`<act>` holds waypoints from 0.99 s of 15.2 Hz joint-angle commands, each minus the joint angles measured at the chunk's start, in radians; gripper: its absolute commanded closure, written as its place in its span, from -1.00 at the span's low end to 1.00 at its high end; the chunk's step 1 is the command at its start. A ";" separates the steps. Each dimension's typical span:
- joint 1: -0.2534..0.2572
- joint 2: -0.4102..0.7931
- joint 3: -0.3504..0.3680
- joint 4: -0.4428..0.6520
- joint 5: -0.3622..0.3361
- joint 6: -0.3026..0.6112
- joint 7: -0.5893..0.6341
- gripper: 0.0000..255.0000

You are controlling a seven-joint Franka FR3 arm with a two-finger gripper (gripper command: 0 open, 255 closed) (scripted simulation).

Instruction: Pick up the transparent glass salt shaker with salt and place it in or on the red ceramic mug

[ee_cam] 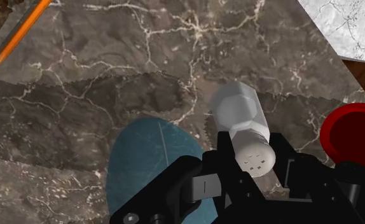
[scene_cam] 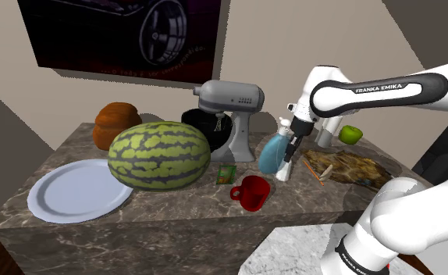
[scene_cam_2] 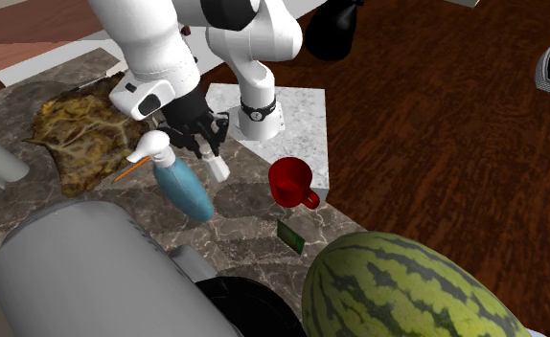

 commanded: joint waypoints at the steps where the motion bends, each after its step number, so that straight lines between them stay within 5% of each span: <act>1: 0.000 -0.011 0.003 0.020 0.001 -0.031 0.002 1.00; 15: 0.004 -0.048 0.020 0.185 0.008 -0.233 0.016 1.00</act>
